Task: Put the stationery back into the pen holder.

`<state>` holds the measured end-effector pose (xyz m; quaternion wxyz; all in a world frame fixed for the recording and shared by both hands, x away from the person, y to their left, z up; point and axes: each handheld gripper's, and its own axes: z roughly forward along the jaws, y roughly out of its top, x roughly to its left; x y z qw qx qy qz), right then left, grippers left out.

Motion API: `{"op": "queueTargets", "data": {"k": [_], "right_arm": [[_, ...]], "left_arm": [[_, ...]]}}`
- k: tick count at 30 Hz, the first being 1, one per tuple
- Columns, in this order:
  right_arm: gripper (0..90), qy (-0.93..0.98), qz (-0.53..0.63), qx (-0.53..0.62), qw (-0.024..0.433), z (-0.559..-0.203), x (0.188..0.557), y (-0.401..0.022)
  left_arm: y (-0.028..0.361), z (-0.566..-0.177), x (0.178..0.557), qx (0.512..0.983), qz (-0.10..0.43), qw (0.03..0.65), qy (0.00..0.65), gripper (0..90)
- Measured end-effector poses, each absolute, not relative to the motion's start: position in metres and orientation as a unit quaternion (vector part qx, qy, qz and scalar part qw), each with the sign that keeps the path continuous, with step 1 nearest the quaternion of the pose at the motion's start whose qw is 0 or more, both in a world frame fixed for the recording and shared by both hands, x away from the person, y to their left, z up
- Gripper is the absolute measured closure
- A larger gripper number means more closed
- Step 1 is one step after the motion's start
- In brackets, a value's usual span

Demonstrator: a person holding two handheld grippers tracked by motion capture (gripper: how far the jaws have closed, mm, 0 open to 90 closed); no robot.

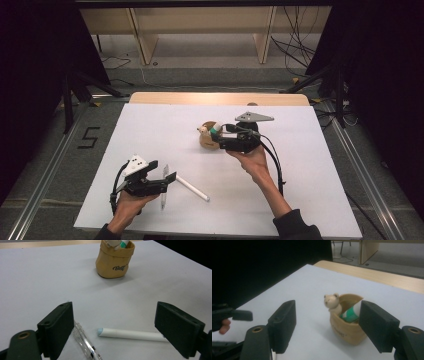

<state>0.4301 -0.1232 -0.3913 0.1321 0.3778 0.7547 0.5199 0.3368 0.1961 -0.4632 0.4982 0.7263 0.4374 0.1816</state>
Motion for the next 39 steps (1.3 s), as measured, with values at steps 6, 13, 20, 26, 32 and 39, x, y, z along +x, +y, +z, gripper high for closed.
{"op": "queueTargets", "data": {"k": [6, 13, 20, 26, 32, 39], "right_arm": [[29.8, 0.766, 0.513, 0.367, 0.127, -0.400, 0.411, -0.123], [29.3, 0.775, 0.509, 0.355, 0.118, -0.409, 0.393, -0.119], [29.2, 0.790, 0.499, 0.340, 0.106, -0.419, 0.379, -0.112], [29.2, 0.808, 0.480, 0.327, 0.098, -0.427, 0.369, -0.104], [29.7, 0.827, 0.455, 0.315, 0.097, -0.437, 0.361, -0.095], [30.8, 0.836, 0.445, 0.307, 0.091, -0.441, 0.355, -0.091]], "left_arm": [[0.196, -0.463, 0.337, 0.726, 0.181, 0.499, 0.438, 15.3], [0.196, -0.464, 0.337, 0.727, 0.181, 0.498, 0.436, 15.3], [0.195, -0.464, 0.337, 0.727, 0.180, 0.499, 0.435, 15.3], [0.195, -0.464, 0.337, 0.727, 0.178, 0.501, 0.434, 15.3], [0.195, -0.463, 0.336, 0.729, 0.177, 0.502, 0.430, 15.3], [0.195, -0.463, 0.336, 0.729, 0.177, 0.502, 0.430, 15.3]]}}
